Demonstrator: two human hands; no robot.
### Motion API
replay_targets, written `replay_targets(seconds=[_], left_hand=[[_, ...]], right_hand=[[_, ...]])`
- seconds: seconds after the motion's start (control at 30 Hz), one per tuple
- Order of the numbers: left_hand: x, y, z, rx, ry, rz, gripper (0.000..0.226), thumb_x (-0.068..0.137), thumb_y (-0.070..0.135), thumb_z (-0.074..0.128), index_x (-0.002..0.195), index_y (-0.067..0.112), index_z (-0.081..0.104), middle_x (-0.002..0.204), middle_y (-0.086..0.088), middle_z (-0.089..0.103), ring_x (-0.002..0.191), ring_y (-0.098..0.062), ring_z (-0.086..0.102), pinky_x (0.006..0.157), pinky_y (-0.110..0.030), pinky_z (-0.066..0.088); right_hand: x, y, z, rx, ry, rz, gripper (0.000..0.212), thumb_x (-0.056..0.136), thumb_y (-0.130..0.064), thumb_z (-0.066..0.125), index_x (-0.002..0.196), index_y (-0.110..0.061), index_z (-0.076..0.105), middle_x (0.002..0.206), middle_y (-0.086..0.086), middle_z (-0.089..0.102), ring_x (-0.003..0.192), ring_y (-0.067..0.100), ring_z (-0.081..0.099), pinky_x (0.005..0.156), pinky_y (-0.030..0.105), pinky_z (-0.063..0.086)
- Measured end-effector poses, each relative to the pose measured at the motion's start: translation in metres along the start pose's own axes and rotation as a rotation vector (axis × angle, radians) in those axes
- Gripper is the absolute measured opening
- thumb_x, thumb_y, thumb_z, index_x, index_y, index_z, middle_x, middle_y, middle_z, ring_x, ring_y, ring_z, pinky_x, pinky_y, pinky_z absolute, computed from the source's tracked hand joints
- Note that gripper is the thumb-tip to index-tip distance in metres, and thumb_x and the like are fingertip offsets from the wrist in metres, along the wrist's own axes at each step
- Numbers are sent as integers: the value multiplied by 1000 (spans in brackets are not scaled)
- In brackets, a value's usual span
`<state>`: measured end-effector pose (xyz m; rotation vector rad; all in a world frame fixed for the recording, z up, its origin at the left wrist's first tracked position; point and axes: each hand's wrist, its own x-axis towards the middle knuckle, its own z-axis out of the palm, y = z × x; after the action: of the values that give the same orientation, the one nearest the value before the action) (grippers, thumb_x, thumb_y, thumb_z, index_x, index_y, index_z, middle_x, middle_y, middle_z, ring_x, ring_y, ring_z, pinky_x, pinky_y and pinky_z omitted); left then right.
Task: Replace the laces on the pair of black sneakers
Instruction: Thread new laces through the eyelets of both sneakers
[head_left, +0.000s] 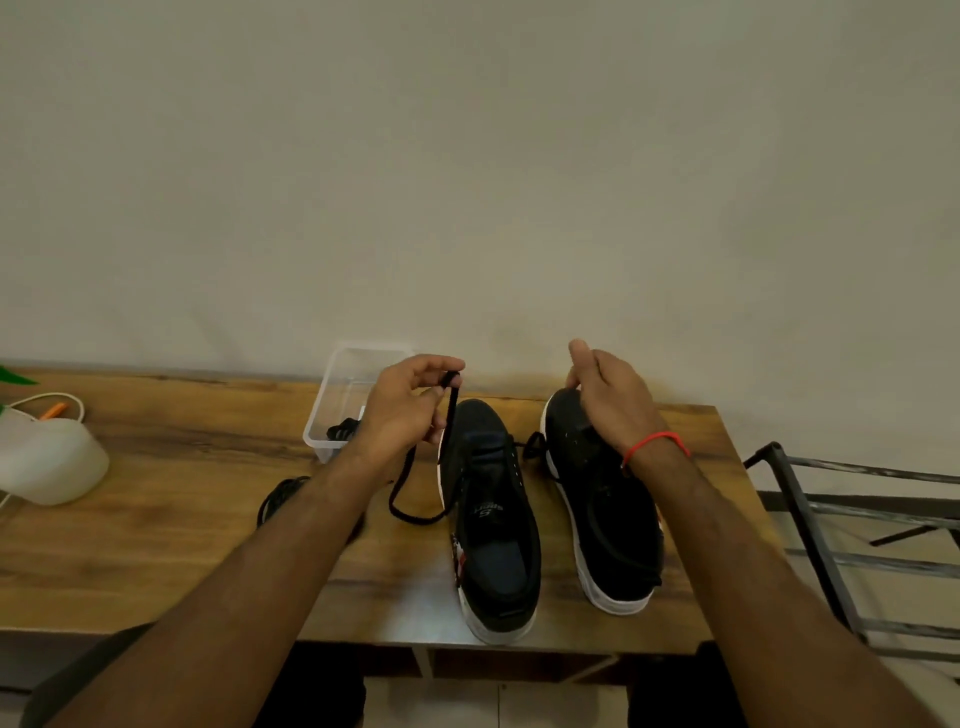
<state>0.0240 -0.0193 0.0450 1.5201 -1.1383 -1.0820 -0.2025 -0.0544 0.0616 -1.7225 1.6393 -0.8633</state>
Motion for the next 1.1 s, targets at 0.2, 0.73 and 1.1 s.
replay_targets(seconds=[0.2,0.73,1.1], left_hand=[[-24,45,-7,-287,-8,20,29,100,0,53,117,14,72,111,-5,74,78,-23,74,71,-36,63],[-82,274,-18,-272,77,573,29,103,4,53,127,15,64,123,-2,65,85,-21,77,66,-44,64],[-94,355,-25,-230,160,727,35,101,-4,50,128,14,62,122,-2,63,83,-20,76,64,-39,64]], right_hand=[[-11,-49,-16,482,-98,100,14,90,-30,36,78,-23,38,60,-9,34,57,14,24,50,31,23],[-29,-262,-140,563,113,-415,30,103,-31,44,98,-23,72,64,-6,35,56,9,32,50,23,32],[-27,-324,-193,703,105,-466,32,99,-17,39,108,-9,69,67,-4,40,57,11,38,50,25,34]])
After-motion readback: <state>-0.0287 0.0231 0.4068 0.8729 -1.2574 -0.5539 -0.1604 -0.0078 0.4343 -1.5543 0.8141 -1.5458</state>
